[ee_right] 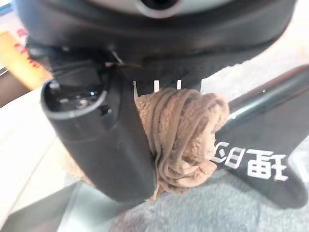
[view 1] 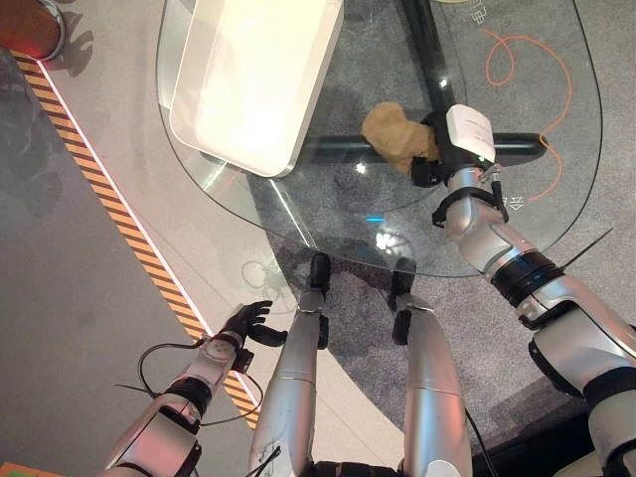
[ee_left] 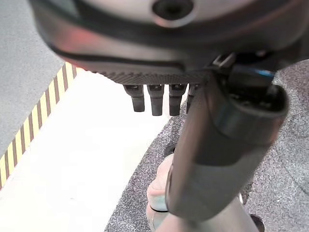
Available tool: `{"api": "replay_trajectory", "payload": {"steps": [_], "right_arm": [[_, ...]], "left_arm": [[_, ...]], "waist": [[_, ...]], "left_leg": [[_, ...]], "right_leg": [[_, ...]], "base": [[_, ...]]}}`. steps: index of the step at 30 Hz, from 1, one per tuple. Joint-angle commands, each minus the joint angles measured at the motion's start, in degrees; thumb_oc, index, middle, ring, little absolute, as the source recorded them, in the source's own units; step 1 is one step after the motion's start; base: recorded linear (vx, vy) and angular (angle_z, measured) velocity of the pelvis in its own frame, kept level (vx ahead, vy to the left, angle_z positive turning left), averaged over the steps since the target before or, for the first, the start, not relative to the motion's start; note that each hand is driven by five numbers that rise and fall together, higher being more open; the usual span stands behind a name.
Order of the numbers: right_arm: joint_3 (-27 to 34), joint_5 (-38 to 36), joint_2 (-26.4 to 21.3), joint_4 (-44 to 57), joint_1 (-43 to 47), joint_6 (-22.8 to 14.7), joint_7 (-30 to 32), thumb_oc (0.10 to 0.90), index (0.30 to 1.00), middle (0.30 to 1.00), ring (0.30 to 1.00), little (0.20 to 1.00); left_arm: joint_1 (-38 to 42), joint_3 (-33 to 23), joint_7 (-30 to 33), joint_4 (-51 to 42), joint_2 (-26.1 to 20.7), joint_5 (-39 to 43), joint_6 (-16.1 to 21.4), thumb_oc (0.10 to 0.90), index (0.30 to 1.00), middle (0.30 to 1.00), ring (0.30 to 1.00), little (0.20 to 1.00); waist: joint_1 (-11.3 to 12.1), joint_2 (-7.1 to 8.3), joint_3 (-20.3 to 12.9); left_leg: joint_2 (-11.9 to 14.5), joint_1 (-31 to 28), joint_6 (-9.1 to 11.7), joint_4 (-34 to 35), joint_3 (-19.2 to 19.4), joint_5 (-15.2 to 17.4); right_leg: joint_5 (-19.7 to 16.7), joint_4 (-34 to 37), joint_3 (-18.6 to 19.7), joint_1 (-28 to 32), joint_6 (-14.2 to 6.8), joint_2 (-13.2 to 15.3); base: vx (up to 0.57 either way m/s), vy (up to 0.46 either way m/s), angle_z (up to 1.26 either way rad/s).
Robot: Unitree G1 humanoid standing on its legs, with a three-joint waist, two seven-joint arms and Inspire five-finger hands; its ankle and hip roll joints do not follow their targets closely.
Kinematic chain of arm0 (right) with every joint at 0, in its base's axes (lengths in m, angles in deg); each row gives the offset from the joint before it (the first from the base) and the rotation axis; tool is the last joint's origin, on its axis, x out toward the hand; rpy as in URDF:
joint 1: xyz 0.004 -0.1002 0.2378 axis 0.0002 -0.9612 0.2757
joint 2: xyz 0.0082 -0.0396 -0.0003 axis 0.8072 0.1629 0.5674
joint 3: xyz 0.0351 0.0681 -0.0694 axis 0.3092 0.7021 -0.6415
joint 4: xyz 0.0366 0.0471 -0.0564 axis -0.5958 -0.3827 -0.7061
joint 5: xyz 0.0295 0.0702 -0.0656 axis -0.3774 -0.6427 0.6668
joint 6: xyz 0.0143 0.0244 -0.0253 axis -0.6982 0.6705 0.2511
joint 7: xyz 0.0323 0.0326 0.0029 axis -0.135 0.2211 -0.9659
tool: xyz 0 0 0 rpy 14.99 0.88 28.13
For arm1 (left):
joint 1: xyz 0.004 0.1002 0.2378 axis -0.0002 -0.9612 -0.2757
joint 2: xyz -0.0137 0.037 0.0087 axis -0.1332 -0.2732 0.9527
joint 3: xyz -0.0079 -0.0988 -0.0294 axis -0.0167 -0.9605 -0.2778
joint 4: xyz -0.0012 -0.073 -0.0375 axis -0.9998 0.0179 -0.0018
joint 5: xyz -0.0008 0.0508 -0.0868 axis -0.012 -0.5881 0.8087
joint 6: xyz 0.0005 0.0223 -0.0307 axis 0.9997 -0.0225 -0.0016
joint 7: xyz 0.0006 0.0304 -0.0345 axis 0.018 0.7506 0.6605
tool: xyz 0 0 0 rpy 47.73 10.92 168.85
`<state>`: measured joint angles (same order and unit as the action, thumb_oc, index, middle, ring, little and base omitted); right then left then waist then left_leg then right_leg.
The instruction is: Wipe the table with a cloth and put it in the basket.
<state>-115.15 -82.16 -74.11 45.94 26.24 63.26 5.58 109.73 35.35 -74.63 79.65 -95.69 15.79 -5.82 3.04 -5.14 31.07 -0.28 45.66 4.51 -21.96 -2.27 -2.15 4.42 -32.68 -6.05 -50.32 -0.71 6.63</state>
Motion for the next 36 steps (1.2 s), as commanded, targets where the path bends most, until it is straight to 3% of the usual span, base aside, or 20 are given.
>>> {"api": "replay_trajectory", "payload": {"steps": [1, 16, 36], "right_arm": [[-3.0, 4.4, 1.0, 9.1, 2.3, -3.8, -2.6, 0.100, 0.300, 0.300, 0.300, 0.200], [-5.6, 7.7, 3.7, 15.0, -2.6, -6.3, -9.4, 0.100, 0.300, 0.300, 0.300, 0.200], [-6.9, 8.0, 4.0, 16.5, -4.9, -6.7, -10.4, 0.100, 0.300, 0.300, 0.300, 0.200]], "left_arm": [[-3.2, -1.8, 1.2, 1.2, 1.2, -1.7, -0.1, 0.800, 0.900, 0.900, 0.900, 0.900], [-3.0, -2.4, 1.7, 1.1, 2.1, -2.0, -0.5, 0.800, 0.900, 0.900, 0.900, 0.900], [-1.5, -2.7, 1.7, 1.7, 1.8, -0.8, -0.5, 0.800, 0.900, 0.900, 0.900, 0.900]], "waist": [[0.9, -1.11, -1.3], [0.3, -0.90, -1.3], [-0.1, -0.72, -1.3]], "left_leg": [[-2.7, -1.1, -3.0, -3.0, 4.9, 3.4], [-2.8, -0.9, -2.9, -2.7, 5.2, 2.9], [-2.9, -1.0, -2.7, -2.2, 5.2, 2.3]], "right_leg": [[1.5, 2.5, -3.8, 3.6, 0.7, -2.7], [1.3, 2.9, -3.6, 3.4, 0.6, -2.7], [0.5, 3.6, -3.4, 3.4, 0.2, -2.5]], "base": [[0.00, 0.000, 0.00], [0.00, 0.000, 0.00], [0.00, 0.000, 0.00]]}}
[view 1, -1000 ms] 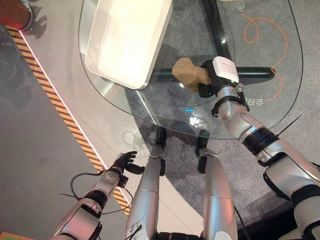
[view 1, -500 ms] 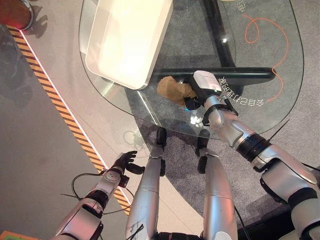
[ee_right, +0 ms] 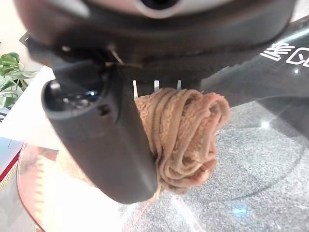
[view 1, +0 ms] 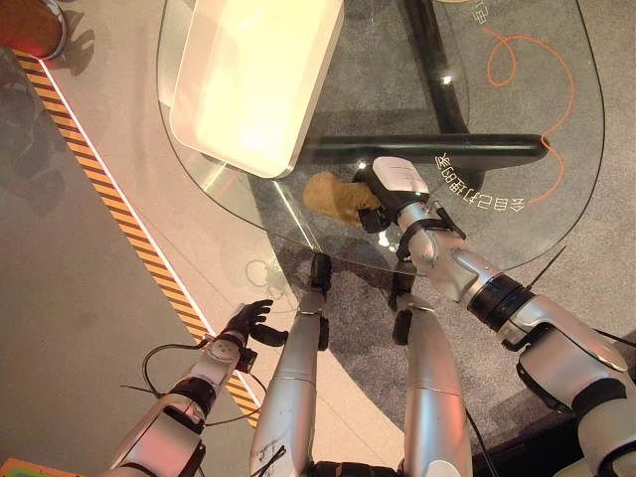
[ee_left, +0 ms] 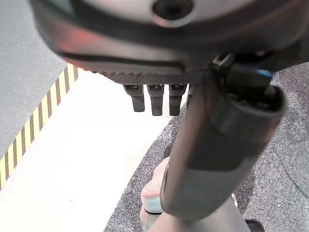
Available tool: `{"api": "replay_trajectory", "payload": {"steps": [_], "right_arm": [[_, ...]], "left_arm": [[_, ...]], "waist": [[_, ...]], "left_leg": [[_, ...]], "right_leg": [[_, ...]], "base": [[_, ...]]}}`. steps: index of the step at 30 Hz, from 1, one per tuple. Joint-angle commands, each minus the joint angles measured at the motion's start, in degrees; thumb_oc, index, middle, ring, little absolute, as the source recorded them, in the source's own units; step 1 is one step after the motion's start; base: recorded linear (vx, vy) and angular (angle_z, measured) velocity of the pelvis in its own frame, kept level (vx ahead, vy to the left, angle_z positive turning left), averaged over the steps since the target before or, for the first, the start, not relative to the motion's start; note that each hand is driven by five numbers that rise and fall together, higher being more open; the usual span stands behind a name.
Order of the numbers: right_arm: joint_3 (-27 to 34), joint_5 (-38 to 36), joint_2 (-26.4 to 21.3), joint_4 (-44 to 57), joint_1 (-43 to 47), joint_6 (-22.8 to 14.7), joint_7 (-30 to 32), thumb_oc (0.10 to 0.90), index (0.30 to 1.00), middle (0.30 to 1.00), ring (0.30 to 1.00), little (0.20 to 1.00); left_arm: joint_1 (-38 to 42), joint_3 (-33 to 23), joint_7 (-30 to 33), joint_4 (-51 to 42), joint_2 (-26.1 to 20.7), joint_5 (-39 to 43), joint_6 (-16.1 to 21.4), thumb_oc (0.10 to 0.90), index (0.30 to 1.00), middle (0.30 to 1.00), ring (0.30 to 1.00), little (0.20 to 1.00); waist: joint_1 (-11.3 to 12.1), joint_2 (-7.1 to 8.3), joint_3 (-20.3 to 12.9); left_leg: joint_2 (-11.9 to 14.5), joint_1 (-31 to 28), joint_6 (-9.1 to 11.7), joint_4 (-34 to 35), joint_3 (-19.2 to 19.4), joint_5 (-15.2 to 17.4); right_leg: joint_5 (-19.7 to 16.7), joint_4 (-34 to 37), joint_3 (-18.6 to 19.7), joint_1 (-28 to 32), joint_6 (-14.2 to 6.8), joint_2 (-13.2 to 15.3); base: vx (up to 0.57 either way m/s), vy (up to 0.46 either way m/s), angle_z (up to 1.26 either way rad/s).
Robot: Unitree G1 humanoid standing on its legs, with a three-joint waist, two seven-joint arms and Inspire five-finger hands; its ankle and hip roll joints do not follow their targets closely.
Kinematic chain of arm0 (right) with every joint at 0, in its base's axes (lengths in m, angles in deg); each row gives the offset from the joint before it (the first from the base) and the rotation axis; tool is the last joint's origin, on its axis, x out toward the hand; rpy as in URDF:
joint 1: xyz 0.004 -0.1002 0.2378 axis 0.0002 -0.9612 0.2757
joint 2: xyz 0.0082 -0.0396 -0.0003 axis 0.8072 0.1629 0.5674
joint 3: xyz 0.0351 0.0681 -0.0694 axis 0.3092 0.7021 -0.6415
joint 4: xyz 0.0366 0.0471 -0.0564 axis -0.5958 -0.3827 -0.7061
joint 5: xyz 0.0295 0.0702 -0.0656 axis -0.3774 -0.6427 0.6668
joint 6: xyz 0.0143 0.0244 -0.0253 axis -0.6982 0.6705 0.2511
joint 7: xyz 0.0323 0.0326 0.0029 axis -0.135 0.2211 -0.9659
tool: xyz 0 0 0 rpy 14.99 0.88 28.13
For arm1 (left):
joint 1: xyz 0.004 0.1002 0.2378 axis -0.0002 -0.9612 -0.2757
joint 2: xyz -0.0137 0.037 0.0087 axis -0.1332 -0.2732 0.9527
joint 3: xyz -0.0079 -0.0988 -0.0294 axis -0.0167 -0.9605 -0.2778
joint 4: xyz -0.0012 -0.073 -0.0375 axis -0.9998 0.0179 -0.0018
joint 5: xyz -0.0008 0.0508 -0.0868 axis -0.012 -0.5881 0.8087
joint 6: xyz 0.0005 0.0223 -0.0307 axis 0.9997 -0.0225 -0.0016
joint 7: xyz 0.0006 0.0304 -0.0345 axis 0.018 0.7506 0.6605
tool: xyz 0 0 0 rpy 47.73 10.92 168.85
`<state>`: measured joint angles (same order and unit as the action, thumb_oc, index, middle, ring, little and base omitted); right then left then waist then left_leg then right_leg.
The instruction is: Wipe the table with a cloth and put it in the basket.
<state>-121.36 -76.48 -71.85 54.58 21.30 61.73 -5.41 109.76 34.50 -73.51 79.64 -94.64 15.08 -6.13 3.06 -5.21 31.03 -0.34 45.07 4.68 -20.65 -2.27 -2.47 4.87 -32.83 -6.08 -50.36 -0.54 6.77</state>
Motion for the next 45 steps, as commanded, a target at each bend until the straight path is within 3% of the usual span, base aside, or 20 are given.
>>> {"api": "replay_trajectory", "payload": {"steps": [1, 6, 8, 14, 20, 21, 31, 37, 45], "right_arm": [[-0.6, 2.3, 1.8, 7.7, 0.0, -5.1, 1.0, 0.100, 0.300, 0.300, 0.300, 0.200], [1.2, -1.1, 2.1, 5.7, -0.6, -3.6, 6.6, 0.100, 0.300, 0.300, 0.300, 0.200], [2.6, -3.6, 2.2, 4.6, -0.8, -3.3, 9.6, 0.100, 0.300, 0.300, 0.300, 0.200], [9.1, -12.1, 2.4, 1.2, -2.2, -4.7, 18.6, 0.100, 0.300, 0.300, 0.300, 0.200], [14.5, -18.0, 2.4, 0.5, -2.4, -5.8, 23.9, 0.100, 0.300, 0.300, 0.300, 0.200], [15.8, -19.3, 2.1, 1.2, -2.6, -5.7, 25.1, 0.100, 0.300, 0.300, 0.300, 0.200], [22.9, -20.1, 0.5, 8.5, -6.9, -7.7, 28.7, 0.100, 0.300, 0.300, 0.300, 0.200], [26.5, -18.9, -0.2, 15.0, -11.0, -11.6, 29.1, 0.100, 0.300, 0.300, 0.300, 0.200], [31.1, -13.2, 1.7, 26.9, -16.5, -16.8, 27.2, 0.100, 0.300, 0.300, 0.300, 0.200]], "left_arm": [[-1.5, -1.9, 0.6, 2.0, 0.7, 0.0, 0.0, 0.800, 0.900, 0.900, 0.900, 0.900], [-1.2, -4.1, 1.9, 2.4, 1.0, 7.1, 2.3, 0.800, 0.900, 0.900, 0.900, 0.900], [-1.1, -6.3, 4.1, 2.0, 1.2, 12.1, 4.9, 0.800, 0.900, 0.900, 0.900, 0.900], [-0.9, -14.4, 10.8, -1.5, 1.2, 25.6, 11.8, 0.800, 0.900, 0.900, 0.900, 0.900], [-0.9, -20.1, 15.0, -5.6, 0.4, 32.4, 16.2, 0.800, 0.900, 0.900, 0.900, 0.900], [-0.2, -21.3, 16.5, -7.4, 0.0, 32.8, 18.1, 0.800, 0.900, 0.900, 0.900, 0.900], [3.6, -24.1, 21.0, -18.8, -2.2, 32.2, 23.6, 0.800, 0.900, 0.900, 0.900, 0.900], [3.3, -25.6, 19.0, -25.4, -2.1, 34.3, 27.3, 0.800, 0.900, 0.900, 0.900, 0.900], [1.7, -26.9, 14.4, -39.7, 0.9, 34.2, 29.5, 0.800, 0.900, 0.900, 0.900, 0.900]], "waist": [[-0.2, -0.61, -1.2], [-0.3, -0.58, -1.2], [-0.2, -0.55, -1.2], [0.3, -0.51, -1.2], [0.7, -0.45, -1.2], [0.6, -0.27, -1.2], [-0.5, 0.74, -1.2], [-1.3, 1.22, -1.2], [-2.1, 1.52, -1.2]], "left_leg": [[-2.8, -0.5, -2.9, -3.5, 5.2, 2.6], [-2.8, -0.7, -2.8, -3.5, 5.3, 2.5], [-2.6, -0.7, -2.9, -3.5, 5.3, 2.6], [-2.5, -0.7, -2.9, -4.3, 5.0, 3.0], [-2.4, -0.4, -3.1, -5.3, 4.6, 3.5], [-2.3, -0.3, -3.1, -5.6, 4.6, 3.6], [-2.1, 0.2, -3.4, -6.2, 4.3, 4.2], [-1.9, 0.4, -3.5, -6.6, 4.2, 4.7], [-2.1, 0.2, -3.9, -6.7, 4.4, 5.5]], "right_leg": [[0.0, 3.9, -3.4, 3.5, 0.0, -2.7], [-0.1, 3.8, -3.2, 3.6, 0.0, -2.6], [0.0, 3.5, -3.2, 3.5, 0.0, -2.4], [0.6, 2.1, -3.4, 3.2, 0.0, -2.0], [1.2, 0.4, -3.3, 2.7, 0.2, -2.3], [1.3, -0.1, -3.1, 2.5, 0.3, -2.5], [1.9, -1.1, -2.3, 2.0, 0.2, -3.5], [2.3, -1.5, -1.9, 1.9, 0.1, -3.7], [2.8, -1.7, -1.4, 2.1, -0.2, -4.1]], "base": [[0.00, 0.000, 0.00], [0.00, 0.000, 0.00], [0.00, 0.000, 0.00], [0.00, 0.000, 0.00], [0.00, 0.000, 0.00], [0.00, 0.000, 0.00], [0.00, -0.001, 0.00], [0.01, 0.001, -0.02], [0.00, 0.000, -0.01]]}}
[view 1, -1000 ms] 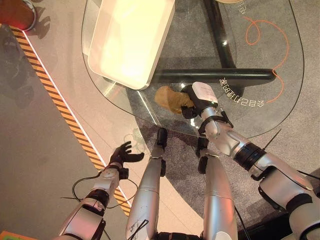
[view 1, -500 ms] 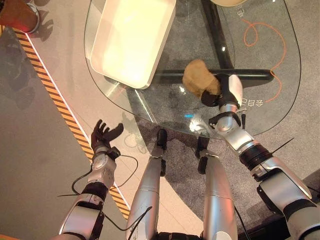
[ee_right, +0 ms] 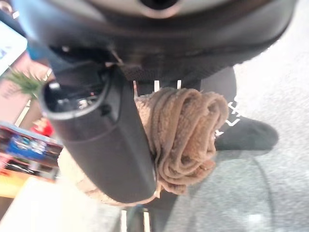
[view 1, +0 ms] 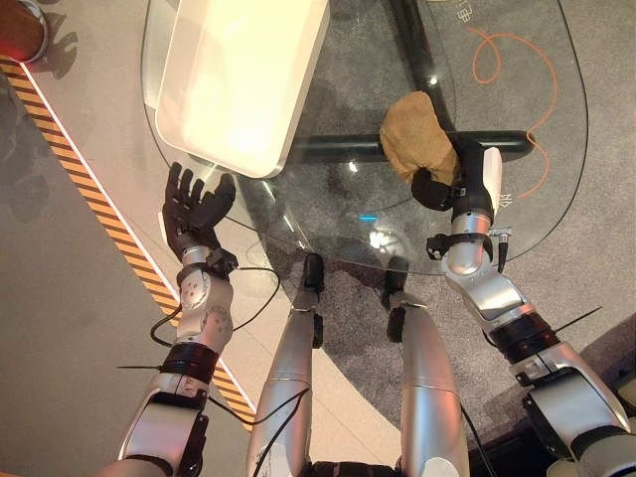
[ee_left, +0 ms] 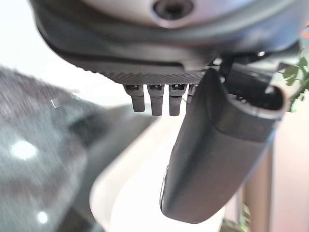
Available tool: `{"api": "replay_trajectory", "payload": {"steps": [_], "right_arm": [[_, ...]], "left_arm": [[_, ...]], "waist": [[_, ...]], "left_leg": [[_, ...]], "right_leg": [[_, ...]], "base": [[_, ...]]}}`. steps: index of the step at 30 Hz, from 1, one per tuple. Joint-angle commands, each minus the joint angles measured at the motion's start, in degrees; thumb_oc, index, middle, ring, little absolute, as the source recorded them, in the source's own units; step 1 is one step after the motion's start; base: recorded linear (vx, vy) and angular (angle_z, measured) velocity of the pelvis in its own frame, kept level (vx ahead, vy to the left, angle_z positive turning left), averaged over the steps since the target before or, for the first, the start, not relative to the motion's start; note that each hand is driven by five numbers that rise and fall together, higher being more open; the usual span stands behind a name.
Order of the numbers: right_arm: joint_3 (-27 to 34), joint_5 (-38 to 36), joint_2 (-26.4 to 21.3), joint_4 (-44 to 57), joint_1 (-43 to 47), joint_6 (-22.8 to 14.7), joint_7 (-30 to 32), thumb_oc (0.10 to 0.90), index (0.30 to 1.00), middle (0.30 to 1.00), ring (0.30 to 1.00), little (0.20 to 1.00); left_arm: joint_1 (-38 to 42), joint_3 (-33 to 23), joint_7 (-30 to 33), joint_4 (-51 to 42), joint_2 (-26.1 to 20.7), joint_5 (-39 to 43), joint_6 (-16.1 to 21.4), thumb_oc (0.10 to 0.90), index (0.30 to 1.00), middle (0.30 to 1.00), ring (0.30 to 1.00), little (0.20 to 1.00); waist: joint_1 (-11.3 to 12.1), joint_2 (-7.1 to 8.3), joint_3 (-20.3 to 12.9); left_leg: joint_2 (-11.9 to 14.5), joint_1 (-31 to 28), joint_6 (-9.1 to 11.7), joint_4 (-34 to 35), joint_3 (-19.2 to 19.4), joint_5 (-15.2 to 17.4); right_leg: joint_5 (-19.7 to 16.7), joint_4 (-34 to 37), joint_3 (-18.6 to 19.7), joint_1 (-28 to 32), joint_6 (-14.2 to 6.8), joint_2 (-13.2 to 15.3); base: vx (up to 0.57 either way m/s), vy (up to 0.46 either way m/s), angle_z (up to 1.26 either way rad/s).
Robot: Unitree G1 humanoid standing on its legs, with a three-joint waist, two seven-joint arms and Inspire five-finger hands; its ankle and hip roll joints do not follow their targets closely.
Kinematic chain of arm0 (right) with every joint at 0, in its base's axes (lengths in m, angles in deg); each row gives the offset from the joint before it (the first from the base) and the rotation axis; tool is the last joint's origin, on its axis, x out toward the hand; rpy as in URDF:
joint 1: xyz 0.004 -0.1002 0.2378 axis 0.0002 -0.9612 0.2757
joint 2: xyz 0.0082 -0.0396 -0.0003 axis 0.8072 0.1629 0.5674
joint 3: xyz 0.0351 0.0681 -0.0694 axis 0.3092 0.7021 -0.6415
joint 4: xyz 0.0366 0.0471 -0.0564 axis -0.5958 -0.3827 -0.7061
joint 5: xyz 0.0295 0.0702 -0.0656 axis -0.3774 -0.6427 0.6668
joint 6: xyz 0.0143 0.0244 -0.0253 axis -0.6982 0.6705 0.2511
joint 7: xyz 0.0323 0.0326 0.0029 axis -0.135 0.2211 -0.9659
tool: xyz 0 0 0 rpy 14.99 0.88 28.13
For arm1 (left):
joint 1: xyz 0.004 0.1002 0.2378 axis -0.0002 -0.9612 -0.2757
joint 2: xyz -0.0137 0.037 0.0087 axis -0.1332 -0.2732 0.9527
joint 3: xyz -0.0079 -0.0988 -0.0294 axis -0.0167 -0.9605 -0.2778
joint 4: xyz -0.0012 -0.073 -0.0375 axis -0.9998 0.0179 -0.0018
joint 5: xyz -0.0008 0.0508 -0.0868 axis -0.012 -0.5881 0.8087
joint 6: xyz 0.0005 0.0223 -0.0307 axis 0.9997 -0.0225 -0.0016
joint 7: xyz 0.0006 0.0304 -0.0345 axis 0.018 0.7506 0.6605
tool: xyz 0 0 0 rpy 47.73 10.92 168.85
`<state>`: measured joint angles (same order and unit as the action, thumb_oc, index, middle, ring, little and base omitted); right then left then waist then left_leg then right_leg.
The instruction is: Wipe the table with a cloth and put it in the basket.
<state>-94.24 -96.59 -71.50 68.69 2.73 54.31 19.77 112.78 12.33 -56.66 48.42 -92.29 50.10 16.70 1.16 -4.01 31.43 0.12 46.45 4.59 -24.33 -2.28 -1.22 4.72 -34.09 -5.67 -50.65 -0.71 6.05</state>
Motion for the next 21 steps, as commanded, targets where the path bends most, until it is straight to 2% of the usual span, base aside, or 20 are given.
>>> {"api": "replay_trajectory", "payload": {"steps": [1, 10, 15, 21], "right_arm": [[4.2, 7.5, 1.5, 13.6, 1.8, -9.9, 1.7, 0.100, 0.300, 0.300, 0.300, 0.200], [5.6, 10.4, 2.6, 19.7, 1.3, -13.0, -0.9, 0.100, 0.300, 0.300, 0.300, 0.200], [5.9, 11.0, 2.8, 21.9, 1.0, -13.4, -1.5, 0.100, 0.300, 0.300, 0.300, 0.200], [6.0, 11.0, 3.0, 24.4, 0.8, -14.1, -2.7, 0.100, 0.300, 0.300, 0.300, 0.200]], "left_arm": [[-1.5, -4.7, -3.1, -10.0, -1.2, -0.6, 6.4, 0.800, 0.900, 0.900, 0.900, 0.900], [-2.3, -4.0, -7.7, -19.7, -0.2, 1.3, 3.8, 0.800, 0.900, 0.900, 0.900, 0.900], [-2.5, -3.5, -8.4, -23.3, -0.2, 1.6, 2.2, 0.800, 0.900, 0.900, 0.900, 0.900], [-2.5, -2.3, -12.3, -27.1, -0.5, 3.9, -2.3, 0.800, 0.900, 0.900, 0.900, 0.900]], "waist": [[-0.2, 0.33, -1.6], [-0.4, 0.30, -1.6], [-0.5, 0.33, -1.6], [-0.6, 0.51, -1.6]], "left_leg": [[-2.6, -1.3, -3.8, -3.0, 4.5, 4.3], [-2.7, -1.8, -3.8, -3.2, 4.8, 4.9], [-2.6, -2.1, -3.7, -3.0, 5.1, 4.9], [-2.6, -2.5, -3.8, -2.9, 5.3, 4.8]], "right_leg": [[3.0, -0.4, -1.8, 2.5, 0.0, -3.4], [3.1, 0.0, -1.7, 3.3, -0.1, -3.5], [3.0, 0.3, -1.6, 3.6, -0.1, -3.6], [2.8, 0.8, -1.6, 4.3, -0.1, -3.7]], "base": [[0.00, 0.000, 0.00], [0.00, 0.000, 0.00], [0.00, 0.000, 0.00], [0.00, 0.000, 0.00]]}}
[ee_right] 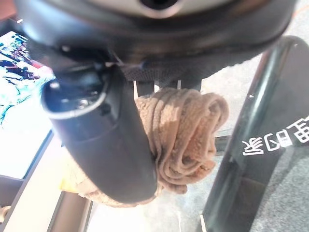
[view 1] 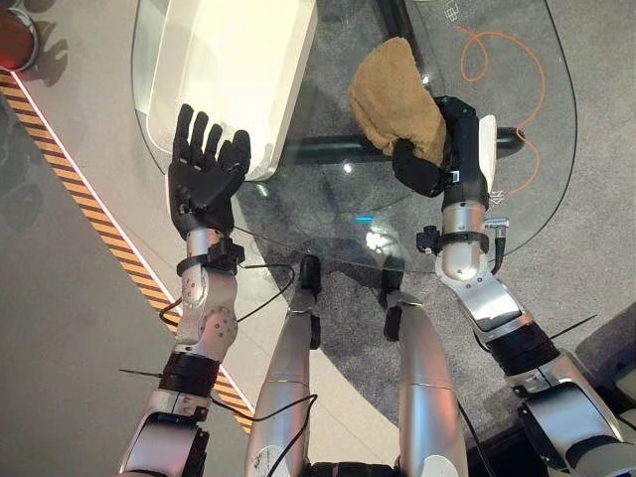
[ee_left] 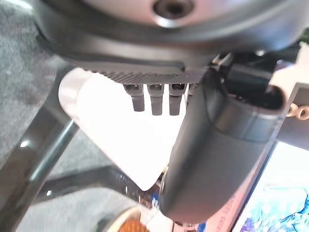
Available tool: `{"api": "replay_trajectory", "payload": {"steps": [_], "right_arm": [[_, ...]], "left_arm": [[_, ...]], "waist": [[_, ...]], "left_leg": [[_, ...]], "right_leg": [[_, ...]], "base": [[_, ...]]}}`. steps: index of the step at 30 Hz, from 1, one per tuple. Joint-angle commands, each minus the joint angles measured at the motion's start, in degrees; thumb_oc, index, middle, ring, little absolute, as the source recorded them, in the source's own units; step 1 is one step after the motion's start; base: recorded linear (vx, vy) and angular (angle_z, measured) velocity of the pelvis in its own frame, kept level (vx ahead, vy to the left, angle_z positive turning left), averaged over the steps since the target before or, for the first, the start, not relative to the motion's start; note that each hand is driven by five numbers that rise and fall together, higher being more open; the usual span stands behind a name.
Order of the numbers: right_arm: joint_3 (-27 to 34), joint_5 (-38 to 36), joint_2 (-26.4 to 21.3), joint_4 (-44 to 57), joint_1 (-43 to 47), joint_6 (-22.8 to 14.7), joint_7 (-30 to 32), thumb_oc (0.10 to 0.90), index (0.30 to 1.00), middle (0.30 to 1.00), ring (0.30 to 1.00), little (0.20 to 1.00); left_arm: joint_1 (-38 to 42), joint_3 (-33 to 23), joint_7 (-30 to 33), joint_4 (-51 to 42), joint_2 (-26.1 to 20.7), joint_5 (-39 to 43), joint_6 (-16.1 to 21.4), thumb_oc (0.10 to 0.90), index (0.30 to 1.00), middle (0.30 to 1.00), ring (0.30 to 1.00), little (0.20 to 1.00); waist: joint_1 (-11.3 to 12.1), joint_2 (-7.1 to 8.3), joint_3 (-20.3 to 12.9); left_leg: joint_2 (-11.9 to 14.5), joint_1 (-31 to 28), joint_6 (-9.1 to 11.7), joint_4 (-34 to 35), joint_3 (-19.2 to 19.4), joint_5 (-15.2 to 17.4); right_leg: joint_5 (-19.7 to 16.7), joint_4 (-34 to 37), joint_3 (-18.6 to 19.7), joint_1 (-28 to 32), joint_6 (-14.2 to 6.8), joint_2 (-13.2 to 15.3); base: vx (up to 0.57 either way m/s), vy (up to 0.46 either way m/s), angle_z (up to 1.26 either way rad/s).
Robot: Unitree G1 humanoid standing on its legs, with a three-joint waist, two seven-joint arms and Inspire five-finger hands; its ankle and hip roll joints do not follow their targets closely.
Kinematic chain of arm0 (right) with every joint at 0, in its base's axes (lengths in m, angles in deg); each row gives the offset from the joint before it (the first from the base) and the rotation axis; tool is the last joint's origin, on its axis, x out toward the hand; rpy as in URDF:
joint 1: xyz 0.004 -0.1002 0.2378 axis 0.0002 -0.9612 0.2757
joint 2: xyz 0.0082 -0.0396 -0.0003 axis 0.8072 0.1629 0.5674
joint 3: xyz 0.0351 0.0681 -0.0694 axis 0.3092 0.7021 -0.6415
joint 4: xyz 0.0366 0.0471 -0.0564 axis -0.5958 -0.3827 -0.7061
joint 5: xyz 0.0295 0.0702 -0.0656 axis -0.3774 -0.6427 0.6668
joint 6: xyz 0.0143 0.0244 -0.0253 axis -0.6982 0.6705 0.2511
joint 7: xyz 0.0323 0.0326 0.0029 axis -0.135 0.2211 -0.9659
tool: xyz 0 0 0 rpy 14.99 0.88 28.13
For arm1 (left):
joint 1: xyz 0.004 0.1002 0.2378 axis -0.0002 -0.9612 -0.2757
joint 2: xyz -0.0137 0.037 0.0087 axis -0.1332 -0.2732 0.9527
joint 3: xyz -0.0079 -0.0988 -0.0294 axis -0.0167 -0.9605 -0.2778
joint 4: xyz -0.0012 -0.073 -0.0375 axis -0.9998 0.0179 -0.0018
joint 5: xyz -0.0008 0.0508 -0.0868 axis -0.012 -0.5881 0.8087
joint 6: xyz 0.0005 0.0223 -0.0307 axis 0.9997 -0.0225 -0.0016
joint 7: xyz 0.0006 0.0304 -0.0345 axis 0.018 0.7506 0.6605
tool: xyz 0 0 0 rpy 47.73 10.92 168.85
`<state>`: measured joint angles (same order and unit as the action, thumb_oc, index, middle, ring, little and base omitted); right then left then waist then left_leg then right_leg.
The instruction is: Wipe the table with a cloth and put it in the basket.
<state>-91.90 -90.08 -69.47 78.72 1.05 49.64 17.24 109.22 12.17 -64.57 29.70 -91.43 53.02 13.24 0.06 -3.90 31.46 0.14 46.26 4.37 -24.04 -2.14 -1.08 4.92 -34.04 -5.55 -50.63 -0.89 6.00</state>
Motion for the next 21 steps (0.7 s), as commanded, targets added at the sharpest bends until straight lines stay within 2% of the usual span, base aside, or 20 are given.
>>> {"api": "replay_trajectory", "payload": {"steps": [1, 4, 7, 21], "right_arm": [[3.5, 4.2, 0.9, 14.9, 2.5, -10.1, -0.6, 0.100, 0.300, 0.300, 0.300, 0.200], [3.4, 4.2, 1.0, 15.3, 2.4, -10.5, -0.9, 0.100, 0.300, 0.300, 0.300, 0.200], [2.9, 4.4, 1.2, 16.1, 2.6, -11.1, -1.5, 0.100, 0.300, 0.300, 0.300, 0.200], [0.2, 2.5, 1.1, 17.6, 5.5, -10.9, -2.3, 0.100, 0.300, 0.300, 0.300, 0.200]], "left_arm": [[1.3, -1.5, -6.2, -9.4, -1.7, 2.1, -0.2, 0.800, 0.900, 0.900, 0.900, 0.900], [1.4, -1.0, -7.1, -10.2, -1.8, 2.7, -1.1, 0.800, 0.900, 0.900, 0.900, 0.900], [1.9, 0.1, -7.6, -11.9, -1.9, 4.9, -3.5, 0.800, 0.900, 0.900, 0.900, 0.900], [6.0, 3.1, -7.2, -13.7, -1.6, 9.4, -6.8, 0.800, 0.900, 0.900, 0.900, 0.900]], "waist": [[0.5, 0.36, -1.7], [0.4, 0.38, -1.7], [0.3, 0.37, -1.7], [-0.3, 0.85, -1.7]], "left_leg": [[-2.5, -2.4, -3.5, -3.0, 5.3, 4.7], [-2.5, -2.6, -3.5, -3.0, 5.3, 4.7], [-2.5, -2.7, -3.6, -2.9, 5.5, 4.7], [-2.3, -3.3, -3.5, -2.6, 5.8, 4.5]], "right_leg": [[2.6, 0.9, -1.8, 4.5, 0.1, -3.7], [2.5, 0.9, -1.8, 4.6, 0.0, -3.7], [2.4, 1.0, -1.8, 4.7, 0.0, -3.7], [2.0, 1.2, -1.6, 5.3, -0.2, -3.9]], "base": [[0.00, 0.000, 0.00], [0.00, 0.000, 0.00], [0.00, 0.000, 0.00], [0.00, 0.000, 0.00]]}}
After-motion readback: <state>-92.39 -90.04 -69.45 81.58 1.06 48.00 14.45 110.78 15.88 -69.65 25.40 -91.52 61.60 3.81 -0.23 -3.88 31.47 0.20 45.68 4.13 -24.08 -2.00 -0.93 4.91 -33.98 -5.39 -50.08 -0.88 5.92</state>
